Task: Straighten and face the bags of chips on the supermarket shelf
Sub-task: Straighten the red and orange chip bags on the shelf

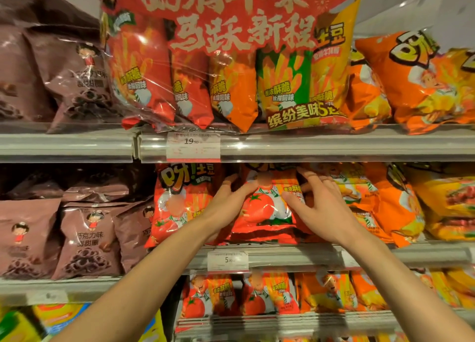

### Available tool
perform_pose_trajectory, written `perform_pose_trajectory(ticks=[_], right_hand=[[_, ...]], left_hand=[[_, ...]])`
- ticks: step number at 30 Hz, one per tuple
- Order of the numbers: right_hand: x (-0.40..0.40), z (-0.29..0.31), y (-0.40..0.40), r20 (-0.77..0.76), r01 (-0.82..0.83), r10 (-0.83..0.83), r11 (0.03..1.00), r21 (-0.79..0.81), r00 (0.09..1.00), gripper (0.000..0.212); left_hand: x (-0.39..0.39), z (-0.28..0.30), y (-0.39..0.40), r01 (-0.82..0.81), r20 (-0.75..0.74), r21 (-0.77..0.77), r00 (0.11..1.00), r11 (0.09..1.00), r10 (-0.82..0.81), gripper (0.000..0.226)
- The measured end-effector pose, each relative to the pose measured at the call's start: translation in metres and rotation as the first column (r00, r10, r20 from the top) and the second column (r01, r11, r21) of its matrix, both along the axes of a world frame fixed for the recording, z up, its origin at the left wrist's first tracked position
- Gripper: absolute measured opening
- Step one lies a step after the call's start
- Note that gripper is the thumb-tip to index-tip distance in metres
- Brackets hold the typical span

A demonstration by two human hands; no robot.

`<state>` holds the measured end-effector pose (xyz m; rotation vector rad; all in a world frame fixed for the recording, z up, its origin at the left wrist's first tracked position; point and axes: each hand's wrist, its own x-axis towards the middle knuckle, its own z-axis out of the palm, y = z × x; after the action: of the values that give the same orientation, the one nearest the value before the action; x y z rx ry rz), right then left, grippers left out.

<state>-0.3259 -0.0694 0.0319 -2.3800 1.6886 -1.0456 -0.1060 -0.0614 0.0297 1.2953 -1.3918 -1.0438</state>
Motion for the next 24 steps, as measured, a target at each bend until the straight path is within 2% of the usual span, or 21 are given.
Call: perform_pose_trajectory(ticks=[2,4,8,13,17,21,24], right_hand=[[-0.002,0.000,0.001,-0.005,-0.013,0.013,1.000,0.009,1.000,0.078],[-0.006,0.000,0.002,-0.006,-0.025,0.025,0.999,0.021,1.000,0.075],[-0.011,-0.002,0.001,0.030,-0.032,0.032,0.999,0.010,0.999,0.066],[-0.008,0.002,0.004,0.059,-0.029,0.028,0.999,0.024,0.998,0.062],[-0.006,0.002,0.002,0.079,-0.047,0.045,0.999,0.019,0.996,0.064],[-0.004,0.001,-0.005,0.105,-0.077,0.079,0.997,-0.026,0.991,0.056],[-0.001,0.001,-0.007,0.082,-0.117,0.125,0.989,-0.094,0.989,0.049]], left_hand=[[-0.007,0.010,-0.005,-0.006,0.089,-0.024,0.996,1.000,0.008,0.098],[-0.014,0.014,-0.009,0.006,0.094,-0.033,0.996,0.999,-0.002,0.110],[-0.017,0.008,-0.010,0.030,0.089,-0.110,0.996,0.993,-0.020,0.092],[-0.013,0.002,0.003,0.022,0.088,-0.196,0.996,0.980,-0.005,0.084],[0.000,-0.003,0.017,0.015,0.134,-0.225,0.991,0.974,0.016,0.100],[0.015,-0.008,0.028,-0.026,0.067,-0.237,0.997,0.971,0.043,0.084],[0.022,-0.008,0.037,-0.039,0.001,-0.246,0.999,0.969,0.040,0.081]])
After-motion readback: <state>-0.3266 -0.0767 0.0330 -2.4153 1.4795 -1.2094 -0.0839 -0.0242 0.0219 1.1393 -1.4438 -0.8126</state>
